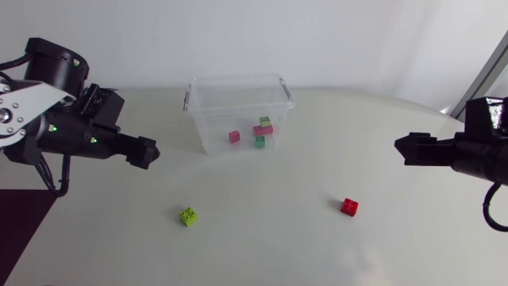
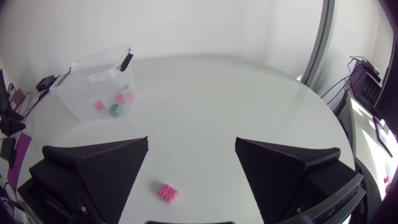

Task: Place the duplo bricks in the container

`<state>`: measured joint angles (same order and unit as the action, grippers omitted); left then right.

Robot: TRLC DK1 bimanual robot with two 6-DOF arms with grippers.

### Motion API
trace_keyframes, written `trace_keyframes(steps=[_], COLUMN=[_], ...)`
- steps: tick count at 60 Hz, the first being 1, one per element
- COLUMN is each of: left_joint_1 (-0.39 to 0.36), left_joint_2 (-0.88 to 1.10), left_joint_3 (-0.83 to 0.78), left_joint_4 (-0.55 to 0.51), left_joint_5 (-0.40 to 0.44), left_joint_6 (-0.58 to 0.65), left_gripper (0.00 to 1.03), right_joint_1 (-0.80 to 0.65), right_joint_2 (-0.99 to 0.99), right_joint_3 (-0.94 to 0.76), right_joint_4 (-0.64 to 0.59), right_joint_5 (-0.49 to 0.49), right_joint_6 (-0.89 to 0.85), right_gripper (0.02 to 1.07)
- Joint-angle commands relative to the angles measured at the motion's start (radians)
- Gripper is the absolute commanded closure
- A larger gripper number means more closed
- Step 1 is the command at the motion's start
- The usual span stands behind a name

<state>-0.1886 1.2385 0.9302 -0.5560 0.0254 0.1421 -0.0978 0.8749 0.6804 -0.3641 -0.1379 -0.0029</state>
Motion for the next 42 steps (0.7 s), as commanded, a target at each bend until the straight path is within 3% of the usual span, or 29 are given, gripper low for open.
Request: trace_keyframes(steps=[1,5,13,18,22,28,37,39,42], left_joint_1=[-0.032,-0.046,-0.141,-0.155,-0.163,-0.172,-0.186,-0.187,-0.190], left_joint_2=[0.090,0.124,0.168,0.225,0.265,0.346,0.437,0.454,0.487], left_joint_3=[0.033,0.025,-0.034,-0.059,-0.088,-0.102,-0.096,-0.090,-0.088], left_joint_4=[-0.038,-0.064,-0.065,-0.061,-0.033,-0.019,-0.010,-0.009,0.030], left_joint_5=[0.019,0.073,0.074,0.076,0.093,0.119,0.182,0.183,0.185], left_joint_6=[0.100,0.140,0.244,0.317,0.370,0.421,0.476,0.476,0.475], left_gripper=[0.07,0.08,0.10,0.12,0.13,0.23,0.45,0.47,0.58], right_joint_1=[-0.011,-0.022,-0.025,-0.013,-0.010,0.026,0.073,0.090,0.135], right_joint_2=[0.104,0.180,0.340,0.464,0.495,0.519,0.510,0.498,0.484], right_joint_3=[0.073,0.111,0.219,0.304,0.311,0.286,0.235,0.206,0.157], right_joint_4=[-0.075,-0.127,-0.251,-0.386,-0.409,-0.398,-0.366,-0.332,-0.279], right_joint_5=[-0.023,-0.066,-0.075,-0.080,-0.114,-0.117,-0.124,-0.109,-0.037], right_joint_6=[0.026,-0.019,-0.198,-0.368,-0.442,-0.508,-0.542,-0.566,-0.602], right_gripper=[0.06,0.06,0.06,0.06,0.06,0.07,0.07,0.07,0.07])
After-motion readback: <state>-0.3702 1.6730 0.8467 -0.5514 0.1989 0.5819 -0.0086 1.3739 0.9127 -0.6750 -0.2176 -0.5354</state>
